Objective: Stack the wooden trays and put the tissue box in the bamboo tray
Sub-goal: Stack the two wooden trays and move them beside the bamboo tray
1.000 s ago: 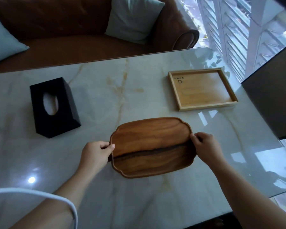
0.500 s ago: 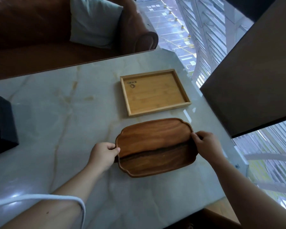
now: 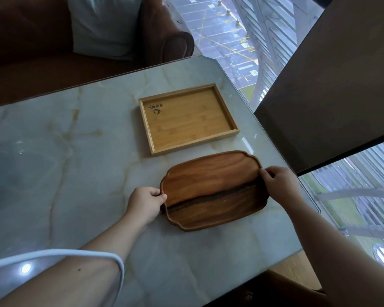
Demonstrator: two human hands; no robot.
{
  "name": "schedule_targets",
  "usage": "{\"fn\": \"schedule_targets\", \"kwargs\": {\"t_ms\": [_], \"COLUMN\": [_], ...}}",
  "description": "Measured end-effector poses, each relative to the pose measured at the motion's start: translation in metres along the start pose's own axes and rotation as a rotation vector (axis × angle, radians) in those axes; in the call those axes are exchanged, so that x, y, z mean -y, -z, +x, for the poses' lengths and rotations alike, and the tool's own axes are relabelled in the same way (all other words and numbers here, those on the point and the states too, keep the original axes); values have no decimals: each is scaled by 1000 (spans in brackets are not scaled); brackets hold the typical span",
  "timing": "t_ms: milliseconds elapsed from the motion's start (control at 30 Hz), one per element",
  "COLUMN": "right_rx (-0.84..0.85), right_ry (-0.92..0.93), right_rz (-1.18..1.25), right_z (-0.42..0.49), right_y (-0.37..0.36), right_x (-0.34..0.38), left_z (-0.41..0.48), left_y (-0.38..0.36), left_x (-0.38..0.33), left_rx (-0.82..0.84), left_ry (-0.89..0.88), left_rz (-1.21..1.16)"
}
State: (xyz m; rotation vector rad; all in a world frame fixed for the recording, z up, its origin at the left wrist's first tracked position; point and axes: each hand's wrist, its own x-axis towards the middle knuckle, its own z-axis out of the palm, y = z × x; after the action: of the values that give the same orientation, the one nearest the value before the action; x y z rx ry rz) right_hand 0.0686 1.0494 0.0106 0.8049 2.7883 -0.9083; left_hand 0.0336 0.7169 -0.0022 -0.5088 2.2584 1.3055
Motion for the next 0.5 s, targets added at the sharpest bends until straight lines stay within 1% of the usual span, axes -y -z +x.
{"fn": "schedule_targets", "kwargs": {"t_ms": [167, 300, 433, 500], "right_rx": [30, 49, 143, 154], "right_ry": [-5, -1, -38, -14], "right_rz": [-27, -88, -189, -277], "right_z": [3, 2, 2, -1], "right_y": [-1, -3, 3, 7], "right_x": [-4, -4, 5, 14], "left_z": [1, 6, 5, -2], "left_y": [-4, -3, 2, 8], "left_x": [4, 10, 7, -5], "left_rx": [-1, 29, 87, 106], "left_ry": [46, 60, -13, -87], "left_rz": [-47, -35, 90, 182]}}
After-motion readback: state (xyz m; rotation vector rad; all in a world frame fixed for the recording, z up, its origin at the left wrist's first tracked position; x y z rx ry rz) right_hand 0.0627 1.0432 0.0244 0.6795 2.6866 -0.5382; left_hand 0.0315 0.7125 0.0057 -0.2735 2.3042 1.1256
